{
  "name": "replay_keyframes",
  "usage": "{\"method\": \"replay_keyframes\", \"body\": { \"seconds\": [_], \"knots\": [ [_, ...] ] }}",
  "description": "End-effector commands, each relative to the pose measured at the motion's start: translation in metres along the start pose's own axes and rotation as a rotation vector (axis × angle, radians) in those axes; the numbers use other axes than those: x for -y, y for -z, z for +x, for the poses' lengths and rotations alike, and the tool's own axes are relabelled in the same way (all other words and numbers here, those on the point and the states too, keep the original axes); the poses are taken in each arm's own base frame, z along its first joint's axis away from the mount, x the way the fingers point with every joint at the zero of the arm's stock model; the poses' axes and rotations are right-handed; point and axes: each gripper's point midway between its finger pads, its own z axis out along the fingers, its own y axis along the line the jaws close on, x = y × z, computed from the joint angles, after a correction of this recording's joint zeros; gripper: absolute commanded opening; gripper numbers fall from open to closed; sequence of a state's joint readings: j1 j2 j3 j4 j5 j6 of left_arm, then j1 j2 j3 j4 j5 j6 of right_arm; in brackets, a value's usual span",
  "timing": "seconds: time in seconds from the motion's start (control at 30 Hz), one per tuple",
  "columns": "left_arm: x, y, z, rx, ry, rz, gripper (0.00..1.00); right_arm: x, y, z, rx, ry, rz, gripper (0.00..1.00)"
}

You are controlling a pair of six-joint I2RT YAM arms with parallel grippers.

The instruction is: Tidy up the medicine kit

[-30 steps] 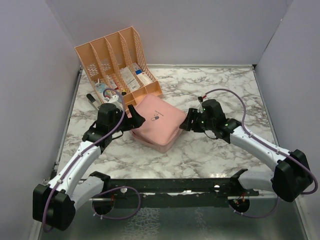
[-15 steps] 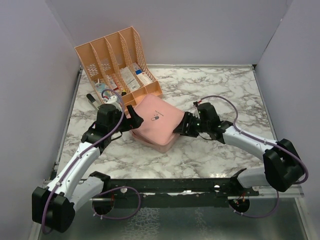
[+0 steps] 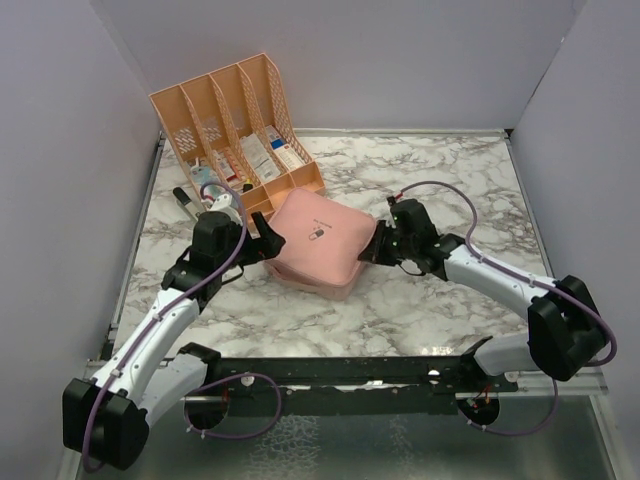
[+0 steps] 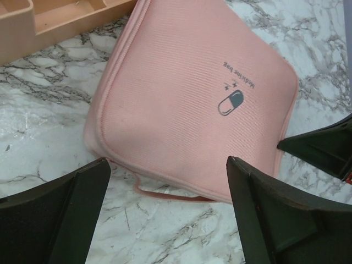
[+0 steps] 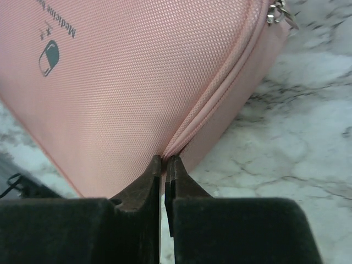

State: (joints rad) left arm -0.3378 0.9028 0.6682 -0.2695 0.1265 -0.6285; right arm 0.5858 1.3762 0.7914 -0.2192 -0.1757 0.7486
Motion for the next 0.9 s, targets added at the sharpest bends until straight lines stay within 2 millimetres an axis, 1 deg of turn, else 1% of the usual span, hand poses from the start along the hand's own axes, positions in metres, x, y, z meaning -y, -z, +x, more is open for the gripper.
{"method": "replay_keyframes", "body": {
  "seconds": [0.0, 0.07, 0.17, 0.23, 0.27, 0.33, 0.37, 0.47, 0.5, 0.57, 0.73, 0.8, 0.87],
  "knots": [
    [-0.007, -0.015, 0.009, 0.03, 0.065, 0.01, 0.9, 0.072, 0.016, -0.025, 0.089, 0.202, 0.381, 0.01],
    [-0.008, -0.026, 0.01, 0.026, 0.102, 0.01, 0.9, 0.084, 0.02, -0.032, 0.109, 0.227, 0.456, 0.01],
    [-0.01, -0.038, 0.015, -0.024, 0.12, -0.011, 0.89, 0.104, 0.032, -0.045, 0.168, 0.242, 0.585, 0.01],
    [-0.005, -0.042, 0.017, -0.043, 0.119, 0.019, 0.86, 0.113, 0.04, -0.053, 0.203, 0.242, 0.65, 0.01],
    [0.0, -0.044, 0.017, -0.047, 0.114, 0.052, 0.85, 0.116, 0.042, -0.056, 0.213, 0.238, 0.668, 0.03],
    [0.01, -0.047, 0.025, -0.077, 0.107, 0.124, 0.8, 0.114, 0.043, -0.06, 0.229, 0.227, 0.666, 0.1],
    [0.011, -0.048, 0.029, -0.096, 0.108, 0.138, 0.75, 0.111, 0.044, -0.063, 0.24, 0.224, 0.654, 0.14],
    [0.019, -0.052, 0.045, -0.189, 0.109, 0.195, 0.52, 0.099, 0.04, -0.064, 0.246, 0.221, 0.586, 0.23],
    [0.02, -0.053, 0.049, -0.212, 0.117, 0.205, 0.43, 0.096, 0.039, -0.064, 0.25, 0.219, 0.568, 0.25],
    [0.023, -0.051, 0.055, -0.241, 0.128, 0.227, 0.31, 0.092, 0.04, -0.064, 0.252, 0.21, 0.548, 0.27],
    [0.026, -0.042, 0.07, -0.283, 0.147, 0.268, 0.17, 0.082, 0.05, -0.062, 0.259, 0.176, 0.505, 0.27],
    [0.025, -0.036, 0.073, -0.286, 0.161, 0.263, 0.16, 0.078, 0.06, -0.063, 0.273, 0.155, 0.497, 0.29],
    [0.023, -0.03, 0.07, -0.278, 0.169, 0.233, 0.17, 0.068, 0.073, -0.067, 0.282, 0.136, 0.476, 0.33]
  ]
}}
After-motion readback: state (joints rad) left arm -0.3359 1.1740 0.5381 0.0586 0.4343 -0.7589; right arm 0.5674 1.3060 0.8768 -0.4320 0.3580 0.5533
